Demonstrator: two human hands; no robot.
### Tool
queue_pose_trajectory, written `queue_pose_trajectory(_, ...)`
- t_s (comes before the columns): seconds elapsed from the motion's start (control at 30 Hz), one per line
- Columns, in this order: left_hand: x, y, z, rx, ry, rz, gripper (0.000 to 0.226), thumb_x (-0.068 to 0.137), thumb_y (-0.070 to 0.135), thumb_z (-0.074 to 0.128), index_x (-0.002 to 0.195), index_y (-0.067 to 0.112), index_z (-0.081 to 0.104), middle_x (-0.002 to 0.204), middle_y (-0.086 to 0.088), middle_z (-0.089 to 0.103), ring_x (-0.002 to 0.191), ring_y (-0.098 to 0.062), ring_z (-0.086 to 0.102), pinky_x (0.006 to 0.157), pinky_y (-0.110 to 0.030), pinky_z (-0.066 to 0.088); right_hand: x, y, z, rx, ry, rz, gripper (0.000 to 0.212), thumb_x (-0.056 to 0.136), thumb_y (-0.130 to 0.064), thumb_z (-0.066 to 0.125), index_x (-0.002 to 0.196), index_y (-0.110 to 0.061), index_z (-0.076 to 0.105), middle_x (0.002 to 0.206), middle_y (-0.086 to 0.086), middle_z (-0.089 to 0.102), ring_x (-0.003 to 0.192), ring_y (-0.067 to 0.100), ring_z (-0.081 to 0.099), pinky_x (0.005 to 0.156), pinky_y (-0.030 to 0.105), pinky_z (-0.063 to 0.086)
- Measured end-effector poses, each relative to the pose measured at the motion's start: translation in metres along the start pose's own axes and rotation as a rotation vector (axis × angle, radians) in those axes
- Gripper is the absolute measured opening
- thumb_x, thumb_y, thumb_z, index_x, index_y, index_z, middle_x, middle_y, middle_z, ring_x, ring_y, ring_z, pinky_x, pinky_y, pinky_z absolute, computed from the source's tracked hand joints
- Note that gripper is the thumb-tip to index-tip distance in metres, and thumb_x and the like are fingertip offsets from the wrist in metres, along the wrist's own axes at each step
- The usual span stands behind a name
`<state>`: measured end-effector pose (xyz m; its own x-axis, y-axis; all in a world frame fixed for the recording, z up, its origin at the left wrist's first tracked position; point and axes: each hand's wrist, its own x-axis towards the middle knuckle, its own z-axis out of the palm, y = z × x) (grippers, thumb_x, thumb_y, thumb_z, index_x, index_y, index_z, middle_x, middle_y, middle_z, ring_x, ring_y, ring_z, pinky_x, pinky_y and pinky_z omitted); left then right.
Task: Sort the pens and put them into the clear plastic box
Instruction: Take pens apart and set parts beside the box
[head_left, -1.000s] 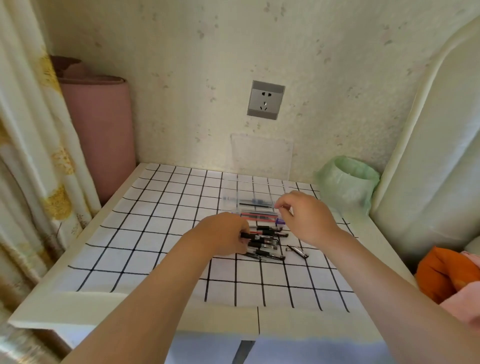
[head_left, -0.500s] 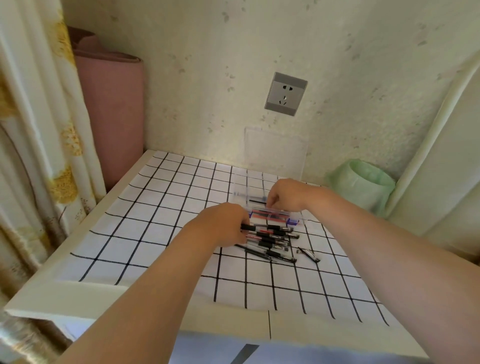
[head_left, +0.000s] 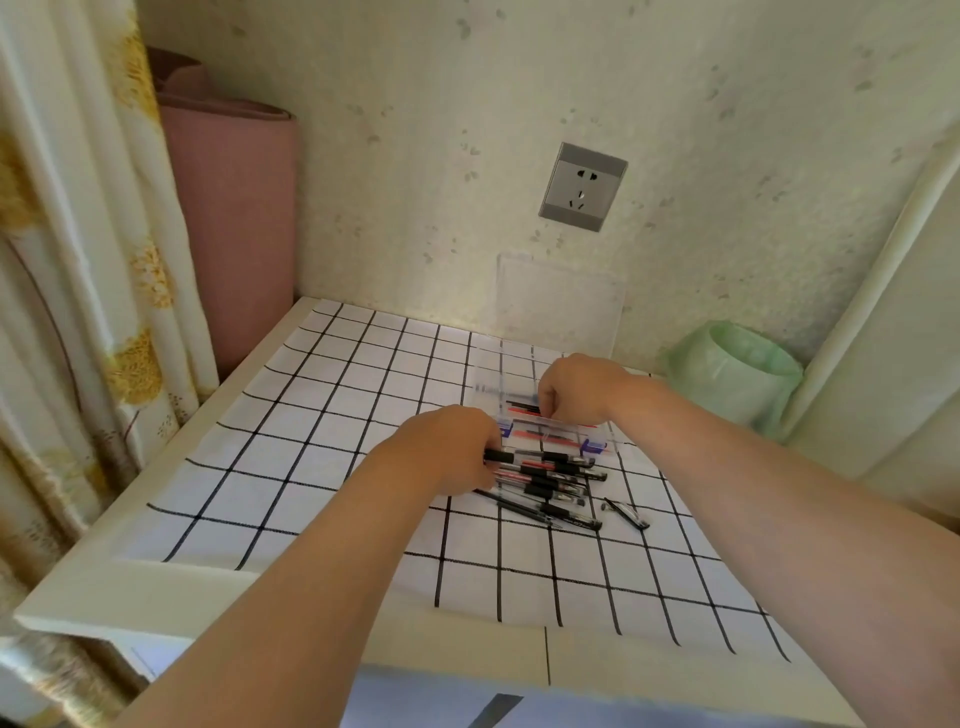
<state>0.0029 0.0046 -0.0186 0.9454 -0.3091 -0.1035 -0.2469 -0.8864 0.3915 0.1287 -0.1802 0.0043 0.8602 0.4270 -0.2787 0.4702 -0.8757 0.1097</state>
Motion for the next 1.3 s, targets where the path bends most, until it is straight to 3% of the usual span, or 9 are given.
queue_pose_trajectory(0.17,0.001,0.003,0.0,0.014,0.012,0.008,0.018,0.087,0.029,0.065,0.104,0.026,0.069,0.097,0.003,0.066,0.087,-0.017,0.062,0.078,-0.034,0.054,-0.001,0.0,0.0,0.182,-0.002,-0.013,0.014,0.086,-0.021,0.071,0.098,-0.022,0.078,0.093,-0.013,0.07,0.09,0.009,0.062,0.083,0.025,0.05)
queue_pose_trajectory(0.37,0.001,0.003,-0.001,-0.06,0.0,0.005,0.027,0.092,0.046,0.058,0.112,0.029,0.065,0.1,0.009,0.061,0.091,-0.013,0.057,0.083,-0.034,0.05,0.001,0.0,0.0,0.027,-0.074,0.023,0.018,0.085,-0.022,0.069,0.1,-0.027,0.078,0.099,-0.009,0.074,0.092,0.015,0.065,0.086,0.035,0.056)
queue_pose_trajectory(0.53,0.002,0.002,-0.002,-0.03,0.057,-0.002,0.023,0.097,0.04,0.052,0.113,0.03,0.065,0.094,0.01,0.059,0.087,-0.013,0.054,0.079,-0.03,0.047,-0.004,-0.002,-0.005,-0.002,-0.073,0.02,0.019,0.088,-0.019,0.063,0.098,-0.022,0.078,0.095,-0.014,0.07,0.09,0.014,0.064,0.085,0.034,0.056)
queue_pose_trajectory(0.63,0.003,0.0,-0.004,0.019,0.069,-0.023,0.023,0.098,0.038,0.05,0.11,0.027,0.067,0.098,0.005,0.066,0.088,-0.016,0.059,0.075,-0.031,0.048,-0.009,0.002,-0.01,0.011,-0.064,0.031,0.016,0.085,-0.023,0.063,0.092,-0.016,0.076,0.096,-0.002,0.074,0.089,0.02,0.068,0.082,0.038,0.058)
queue_pose_trajectory(0.87,0.004,0.001,-0.003,-0.026,0.046,-0.038,0.03,0.101,0.02,0.046,0.123,0.037,0.059,0.105,0.009,0.056,0.083,-0.013,0.053,0.073,-0.028,0.046,-0.051,-0.005,-0.026,0.095,0.178,0.04,0.016,0.087,-0.023,0.066,0.102,-0.024,0.072,0.099,-0.009,0.068,0.09,0.013,0.061,0.078,0.031,0.052)
queue_pose_trajectory(0.97,0.005,0.001,-0.001,-0.005,0.049,-0.063,0.033,0.097,0.013,0.045,0.116,0.037,0.059,0.105,0.007,0.061,0.083,-0.014,0.056,0.069,-0.027,0.044,-0.076,-0.01,-0.013,0.202,0.262,0.004,0.026,0.089,-0.022,0.068,0.113,-0.027,0.072,0.104,-0.008,0.071,0.093,0.012,0.062,0.079,0.026,0.046)
queue_pose_trajectory(1.03,0.005,0.003,0.0,0.01,0.062,-0.078,0.026,0.097,0.02,0.046,0.112,0.035,0.06,0.11,0.007,0.063,0.089,-0.014,0.058,0.072,-0.028,0.044,-0.092,-0.012,-0.001,0.294,0.295,0.007,0.023,0.09,-0.017,0.067,0.11,-0.025,0.075,0.107,-0.006,0.073,0.094,0.012,0.064,0.081,0.023,0.044)
queue_pose_trajectory(1.13,0.003,0.007,0.0,0.081,0.119,-0.09,0.018,0.097,0.044,0.049,0.105,0.035,0.063,0.098,0.012,0.064,0.087,-0.012,0.059,0.071,-0.029,0.044,-0.111,-0.011,0.015,0.374,0.295,0.032,0.02,0.092,-0.016,0.065,0.107,-0.024,0.076,0.105,-0.006,0.072,0.088,0.009,0.062,0.078,0.02,0.041)
queue_pose_trajectory(1.3,0.002,0.008,0.001,0.024,0.141,-0.096,0.018,0.096,0.046,0.052,0.1,0.036,0.066,0.083,0.014,0.061,0.078,-0.009,0.058,0.07,-0.029,0.047,-0.126,-0.006,0.031,0.442,0.318,0.056,0.02,0.093,-0.015,0.064,0.106,-0.024,0.075,0.102,-0.008,0.071,0.081,0.003,0.056,0.069,0.014,0.039)
